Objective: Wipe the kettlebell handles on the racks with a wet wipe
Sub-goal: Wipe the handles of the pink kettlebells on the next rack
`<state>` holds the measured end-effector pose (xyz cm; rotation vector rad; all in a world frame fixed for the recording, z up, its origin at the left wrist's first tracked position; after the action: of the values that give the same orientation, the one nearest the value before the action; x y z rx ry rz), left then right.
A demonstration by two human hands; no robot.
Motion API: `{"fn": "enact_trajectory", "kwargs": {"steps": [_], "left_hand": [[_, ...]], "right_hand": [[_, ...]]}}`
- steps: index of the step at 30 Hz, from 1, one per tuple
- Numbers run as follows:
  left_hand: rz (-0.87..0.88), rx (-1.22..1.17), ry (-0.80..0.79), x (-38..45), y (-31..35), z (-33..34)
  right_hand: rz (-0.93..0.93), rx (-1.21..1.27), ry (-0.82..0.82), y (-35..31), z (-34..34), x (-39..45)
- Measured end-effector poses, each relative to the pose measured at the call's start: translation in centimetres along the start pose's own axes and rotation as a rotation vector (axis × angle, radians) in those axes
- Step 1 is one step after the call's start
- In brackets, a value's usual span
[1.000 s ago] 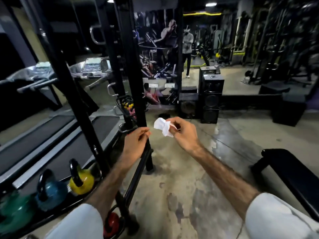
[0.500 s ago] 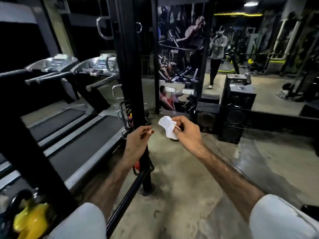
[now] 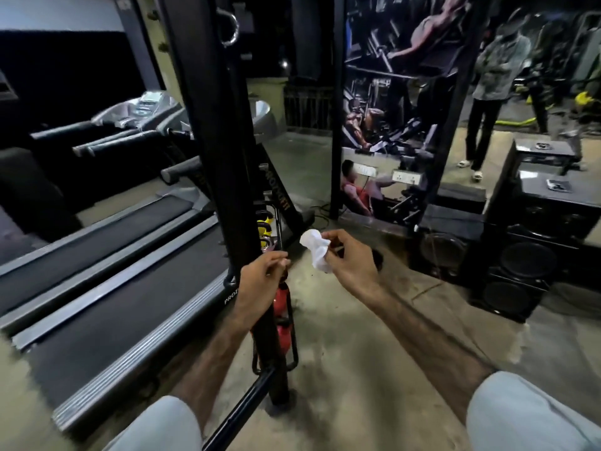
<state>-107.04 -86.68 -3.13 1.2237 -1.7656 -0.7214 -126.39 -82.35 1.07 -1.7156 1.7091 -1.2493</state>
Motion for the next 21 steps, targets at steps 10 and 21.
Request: {"fn": "enact_trajectory", "kwargs": {"steps": [10, 21], "left_hand": [[-0.286, 0.091, 0.180, 13.3, -8.8, 12.4], [-0.666, 0.197, 0.518, 14.6, -16.5, 15.0]], "right_hand": [[-0.021, 0.126, -0.354, 14.9, 4.6, 21.1], [-0.045, 0.074, -0.836, 21.8, 20.3, 28.8]]}}
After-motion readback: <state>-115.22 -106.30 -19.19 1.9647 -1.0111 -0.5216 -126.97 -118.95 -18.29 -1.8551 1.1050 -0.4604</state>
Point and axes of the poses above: each hand's wrist, its own x-axis towards the middle knuckle, its own z-axis out of the palm, y = z × x, the point moved 8 cm from there along x, towards the middle knuckle, and after that the axes turned 3 degrees about -y, right-handed, at the moved point
